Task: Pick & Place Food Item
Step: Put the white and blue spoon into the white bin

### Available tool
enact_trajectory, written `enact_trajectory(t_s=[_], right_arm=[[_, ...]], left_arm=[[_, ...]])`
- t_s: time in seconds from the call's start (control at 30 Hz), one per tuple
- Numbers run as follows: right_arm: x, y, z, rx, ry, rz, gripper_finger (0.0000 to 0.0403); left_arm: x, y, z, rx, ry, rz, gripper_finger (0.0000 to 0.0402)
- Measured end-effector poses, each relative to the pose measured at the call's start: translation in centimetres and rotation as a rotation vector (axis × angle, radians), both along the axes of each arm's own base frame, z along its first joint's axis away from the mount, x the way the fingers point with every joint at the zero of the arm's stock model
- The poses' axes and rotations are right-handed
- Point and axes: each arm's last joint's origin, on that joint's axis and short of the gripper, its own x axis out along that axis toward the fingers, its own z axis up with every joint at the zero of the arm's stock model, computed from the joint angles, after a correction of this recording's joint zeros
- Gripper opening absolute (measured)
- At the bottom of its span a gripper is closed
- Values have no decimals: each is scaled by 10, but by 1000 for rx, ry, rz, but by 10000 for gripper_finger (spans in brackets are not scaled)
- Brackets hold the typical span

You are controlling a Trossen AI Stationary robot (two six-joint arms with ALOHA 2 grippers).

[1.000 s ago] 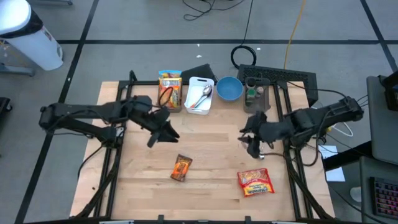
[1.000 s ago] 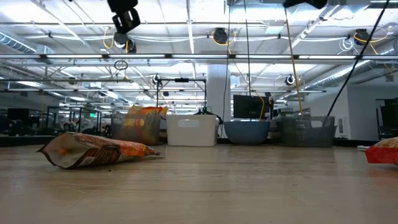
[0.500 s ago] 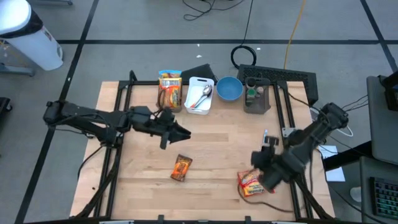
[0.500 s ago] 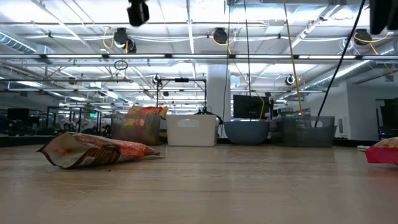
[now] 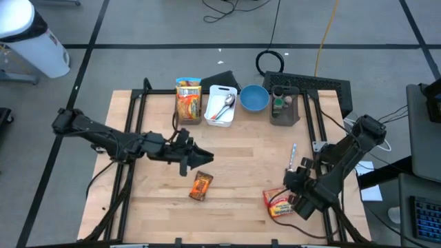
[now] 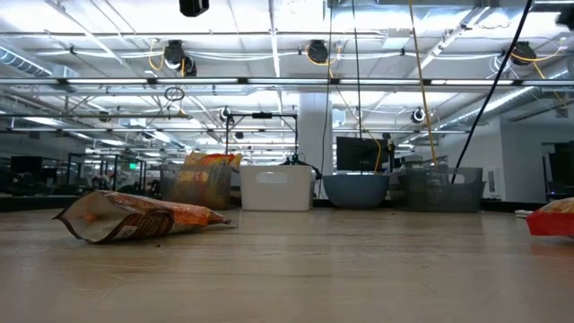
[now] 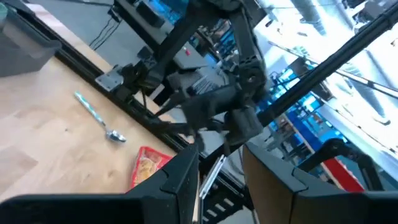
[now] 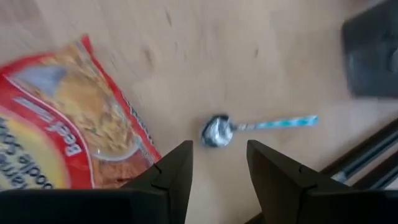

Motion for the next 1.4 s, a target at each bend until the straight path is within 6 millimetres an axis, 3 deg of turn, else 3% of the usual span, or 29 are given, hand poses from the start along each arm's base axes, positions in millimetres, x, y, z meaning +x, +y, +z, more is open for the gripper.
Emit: enact_trajectory(t_s=[0.23,0.63,0.8,1.23,1.4], right_arm=[[-11,0,-43,90,41,-55,144],[-16,-13,-87,167,57,-64,144],[-19,-23,-93,132,94,-116,144],[-4,-35,-93,35,49,23,144],[-1,-40,-103,60,43,50,144]], left_arm=[[1,-11,0,-15,-21,-31,134],[0,-14,0,40,-27,-70,134],[0,-14,-1,49,-19,-75,134],[0,-14,-2,53,-16,-74,134],[0,-14,-2,46,-15,-75,134]])
